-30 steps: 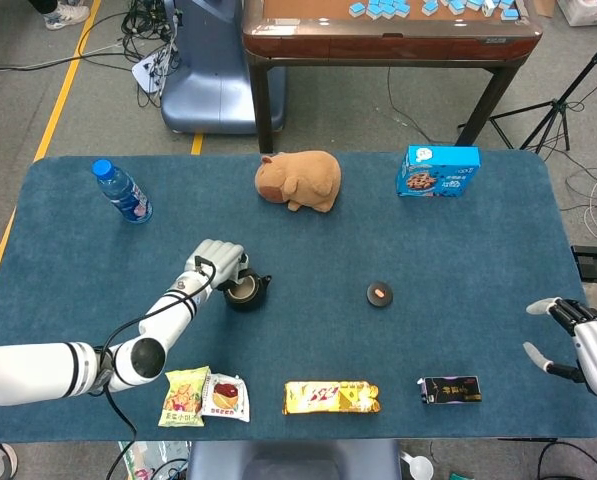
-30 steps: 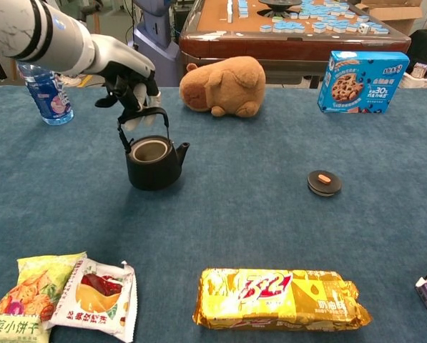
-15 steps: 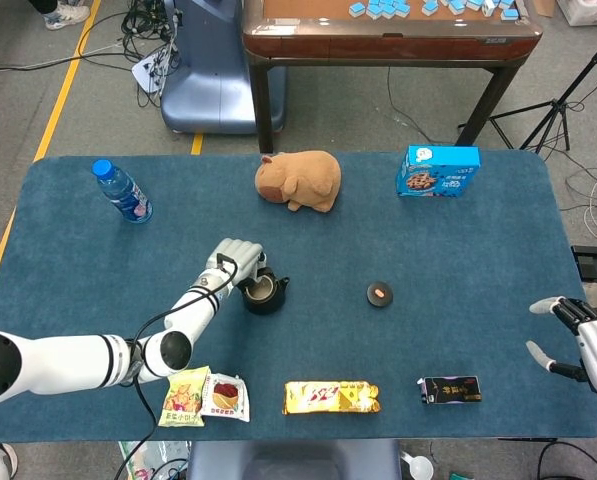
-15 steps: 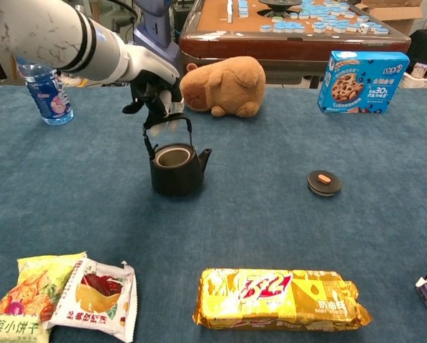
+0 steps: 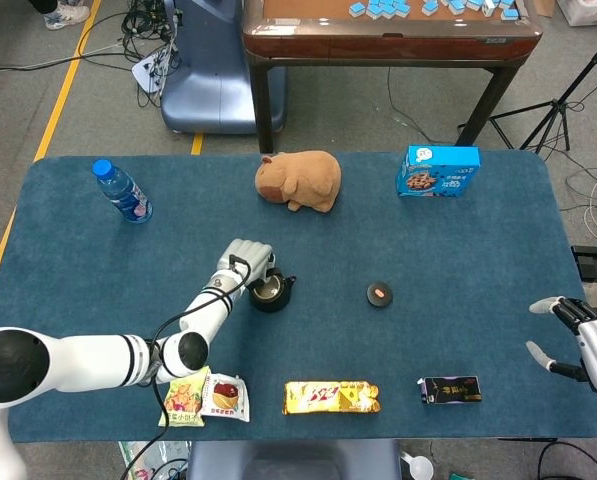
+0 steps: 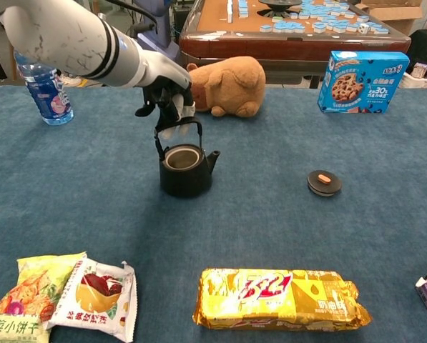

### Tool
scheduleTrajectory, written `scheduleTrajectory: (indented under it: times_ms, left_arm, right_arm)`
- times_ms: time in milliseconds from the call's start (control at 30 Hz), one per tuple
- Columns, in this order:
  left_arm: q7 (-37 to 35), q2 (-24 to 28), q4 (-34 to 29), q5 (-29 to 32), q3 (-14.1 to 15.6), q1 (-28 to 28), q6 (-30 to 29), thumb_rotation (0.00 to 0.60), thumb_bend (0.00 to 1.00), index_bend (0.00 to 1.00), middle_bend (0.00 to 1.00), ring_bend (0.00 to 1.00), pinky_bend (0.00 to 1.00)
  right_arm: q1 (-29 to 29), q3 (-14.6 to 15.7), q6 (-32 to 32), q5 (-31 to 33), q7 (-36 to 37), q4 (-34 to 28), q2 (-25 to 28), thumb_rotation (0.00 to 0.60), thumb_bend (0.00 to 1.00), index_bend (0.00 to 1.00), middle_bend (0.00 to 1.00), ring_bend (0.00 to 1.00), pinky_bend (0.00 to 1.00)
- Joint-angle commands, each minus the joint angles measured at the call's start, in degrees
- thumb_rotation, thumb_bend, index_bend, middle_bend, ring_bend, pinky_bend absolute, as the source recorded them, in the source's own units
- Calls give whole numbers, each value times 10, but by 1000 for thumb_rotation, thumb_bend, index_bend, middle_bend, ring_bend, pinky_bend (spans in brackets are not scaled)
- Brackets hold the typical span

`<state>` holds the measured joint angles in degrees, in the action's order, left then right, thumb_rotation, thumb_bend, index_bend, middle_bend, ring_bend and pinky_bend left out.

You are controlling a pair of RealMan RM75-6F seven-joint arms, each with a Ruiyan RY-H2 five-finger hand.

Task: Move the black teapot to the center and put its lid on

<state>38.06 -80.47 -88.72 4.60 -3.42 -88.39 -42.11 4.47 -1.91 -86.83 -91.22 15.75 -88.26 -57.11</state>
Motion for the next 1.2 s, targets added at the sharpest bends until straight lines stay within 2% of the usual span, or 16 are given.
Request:
scheduleTrajectory:
  times_ms: [33, 433, 900, 1200]
  left_arm:
    - [7, -4, 1, 5, 3, -4, -3, 600, 986, 575, 772, 505, 743]
    - [23, -17, 4, 20, 6, -10, -9, 600, 984, 550, 750, 495, 743]
    - [28, 1, -22, 13, 1, 0, -38, 600, 984, 509, 630, 418, 743]
    - [28, 2, -26, -1, -5, 13, -48, 600, 984, 453, 479, 363, 739]
  right_arm:
    - [0, 0, 0, 0, 0, 0, 0, 600, 264, 372, 367, 315, 434]
    - [0, 0, -1, -1, 1, 1, 0, 600, 263, 371, 367, 315, 434]
    - [1, 0, 1, 0, -3, -1, -1, 600, 264, 371, 367, 315, 433]
    - [1, 1, 3, 0, -6, -1, -1, 600, 264, 371, 367, 315, 434]
